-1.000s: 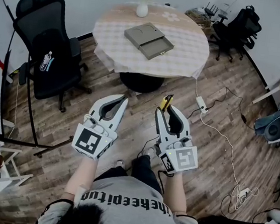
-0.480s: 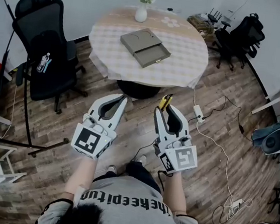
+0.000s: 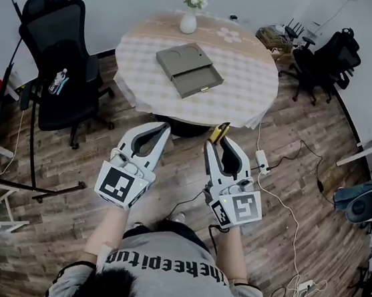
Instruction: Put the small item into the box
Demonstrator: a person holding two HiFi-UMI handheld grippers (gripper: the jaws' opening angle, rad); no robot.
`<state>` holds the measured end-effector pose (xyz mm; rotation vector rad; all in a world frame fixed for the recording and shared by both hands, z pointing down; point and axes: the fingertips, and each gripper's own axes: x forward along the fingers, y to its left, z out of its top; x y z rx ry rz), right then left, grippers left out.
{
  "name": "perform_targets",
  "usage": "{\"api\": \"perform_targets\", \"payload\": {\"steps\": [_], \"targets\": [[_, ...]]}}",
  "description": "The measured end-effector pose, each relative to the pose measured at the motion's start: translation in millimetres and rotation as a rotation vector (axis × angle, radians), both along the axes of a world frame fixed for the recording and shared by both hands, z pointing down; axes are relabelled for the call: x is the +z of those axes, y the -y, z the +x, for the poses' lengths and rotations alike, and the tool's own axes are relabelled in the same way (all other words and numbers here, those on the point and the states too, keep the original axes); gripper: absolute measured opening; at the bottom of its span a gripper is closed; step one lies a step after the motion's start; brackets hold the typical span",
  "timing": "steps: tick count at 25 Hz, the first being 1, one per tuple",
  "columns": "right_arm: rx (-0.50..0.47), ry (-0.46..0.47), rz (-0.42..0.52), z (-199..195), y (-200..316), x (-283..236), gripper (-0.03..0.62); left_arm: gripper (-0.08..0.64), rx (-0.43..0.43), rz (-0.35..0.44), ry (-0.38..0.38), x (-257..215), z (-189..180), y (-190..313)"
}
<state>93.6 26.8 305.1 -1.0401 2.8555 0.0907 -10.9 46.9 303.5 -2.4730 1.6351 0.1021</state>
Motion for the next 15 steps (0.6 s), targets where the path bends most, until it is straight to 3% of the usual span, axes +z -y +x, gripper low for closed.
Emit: {"api": "perform_targets", "payload": {"steps": [15], "targets": [[-0.072,0.017,-0.008,39.3,45.2,0.2,0.121,0.014,-0.081,-0.012,0.017,-0.7,40.3,38.9]]}}
